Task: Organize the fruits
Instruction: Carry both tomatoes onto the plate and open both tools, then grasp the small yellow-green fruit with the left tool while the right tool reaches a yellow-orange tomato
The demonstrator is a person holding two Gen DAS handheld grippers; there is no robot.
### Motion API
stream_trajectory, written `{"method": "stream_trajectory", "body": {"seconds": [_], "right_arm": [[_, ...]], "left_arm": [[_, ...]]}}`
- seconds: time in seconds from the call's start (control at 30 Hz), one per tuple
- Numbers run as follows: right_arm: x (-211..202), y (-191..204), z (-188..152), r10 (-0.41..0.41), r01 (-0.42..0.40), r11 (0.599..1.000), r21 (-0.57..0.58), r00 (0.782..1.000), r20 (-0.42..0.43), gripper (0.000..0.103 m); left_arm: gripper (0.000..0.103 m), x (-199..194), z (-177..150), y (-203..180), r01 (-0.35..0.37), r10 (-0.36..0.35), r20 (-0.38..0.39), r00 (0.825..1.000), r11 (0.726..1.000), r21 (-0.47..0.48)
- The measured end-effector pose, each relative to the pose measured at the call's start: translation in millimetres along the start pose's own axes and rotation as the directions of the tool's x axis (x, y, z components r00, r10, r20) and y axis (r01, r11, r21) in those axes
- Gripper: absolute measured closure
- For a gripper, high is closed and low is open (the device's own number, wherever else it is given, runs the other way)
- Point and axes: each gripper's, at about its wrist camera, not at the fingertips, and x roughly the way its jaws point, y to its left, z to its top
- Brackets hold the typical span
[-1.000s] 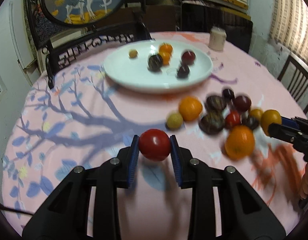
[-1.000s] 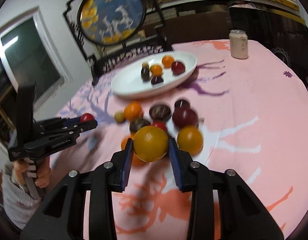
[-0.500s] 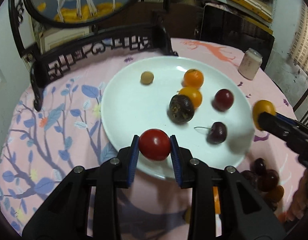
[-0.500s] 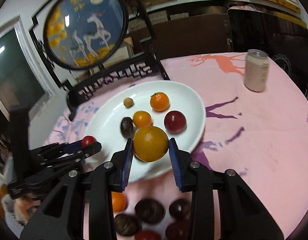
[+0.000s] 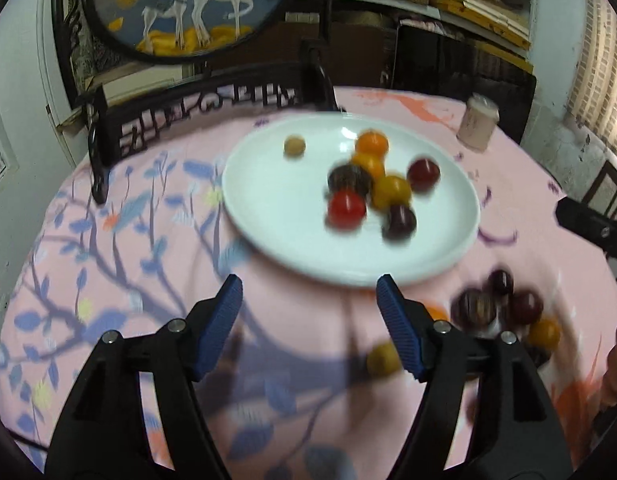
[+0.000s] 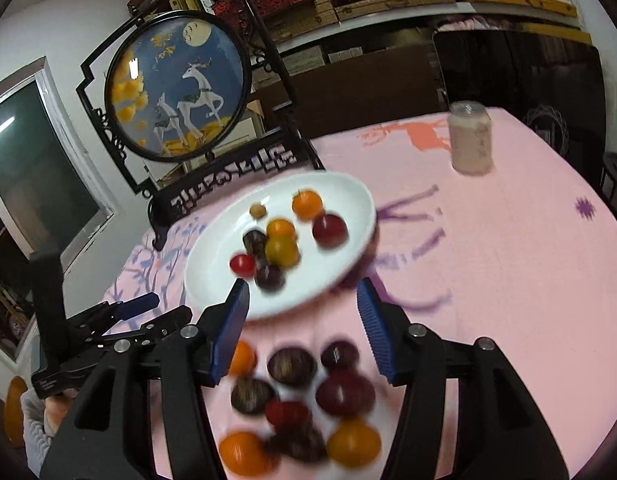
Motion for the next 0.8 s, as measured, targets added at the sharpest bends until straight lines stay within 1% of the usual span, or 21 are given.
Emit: {"method": "stream_trajectory", "body": {"seconds": [0.1, 0.17, 0.3, 0.43, 0.5, 0.53, 0.57, 0.6, 0.63, 0.7, 0.73, 0.8], "right_arm": [[-10.8, -11.0, -15.0, -0.013, 0.013, 0.999, 0.037, 1.0, -0.022, 0.047], [-15.9, -19.9, -21.3, 0.002, 0.0, 0.997, 0.08, 1.0, -0.024, 0.047], [-19.0, -29.5, -25.2, 0.006, -0.002, 0.992, 0.129, 0.999, -0.036, 0.047], [-14.7, -28.7, -25.6, 0.002, 0.006, 0.992, 0.129, 0.998, -0.063, 0.046], [-13.1, -28.9, -26.6, 0.003, 0.007, 0.99, 0.137, 0.997, -0.077, 0.032], [-13.7, -29.1, -26.7, -0.001, 0.011, 0.99, 0.14, 0.997, -0.071, 0.021], [-15.5, -29.4, -26.8, -0.005, 0.013, 0.99, 0.14, 0.998, -0.06, 0.018], [-18.2, -28.6, -26.5, -0.009, 0.015, 0.991, 0.136, 0.999, -0.043, 0.018], [-20.3, -27.6, -25.9, -0.008, 0.012, 0.992, 0.128, 0.999, -0.034, 0.018], [-22.9, -27.1, -24.9, -0.004, 0.007, 0.992, 0.125, 1.0, -0.024, 0.018], [-23.3, -27.0, -25.0, -0.003, 0.006, 0.992, 0.126, 1.0, -0.022, 0.018], [-22.0, -27.5, -25.2, -0.006, 0.009, 0.992, 0.126, 1.0, -0.028, 0.018]], "left_arm": [[0.032, -2.2, -18.2, -9.8, -0.038, 0.039, -0.015, 0.999, 0.998, 0.051], [0.032, -3.5, -24.2, -17.6, -0.049, 0.05, -0.009, 0.999, 0.996, 0.079], [0.032, -3.3, -30.1, -27.7, -0.036, 0.036, 0.002, 0.999, 0.991, 0.129], [0.032, 1.8, -34.8, -35.9, -0.02, 0.022, -0.011, 1.0, 0.985, 0.173], [0.032, 5.6, -36.6, -37.7, -0.016, 0.02, -0.019, 1.0, 0.982, 0.187], [0.032, 7.0, -37.4, -38.3, -0.019, 0.023, -0.02, 1.0, 0.981, 0.191], [0.033, 8.0, -38.2, -39.0, -0.022, 0.027, -0.022, 0.999, 0.98, 0.196], [0.036, 9.8, -38.7, -39.5, -0.024, 0.03, -0.026, 0.999, 0.979, 0.2], [0.045, 11.7, -39.0, -39.7, -0.022, 0.029, -0.032, 0.999, 0.979, 0.202], [0.054, 15.8, -39.1, -38.4, -0.003, 0.014, -0.054, 0.998, 0.98, 0.198], [0.057, 15.7, -38.7, -37.3, 0.006, 0.005, -0.054, 0.999, 0.981, 0.192], [0.06, 16.1, -37.6, -36.7, 0.004, 0.005, -0.051, 0.999, 0.982, 0.191]]}}
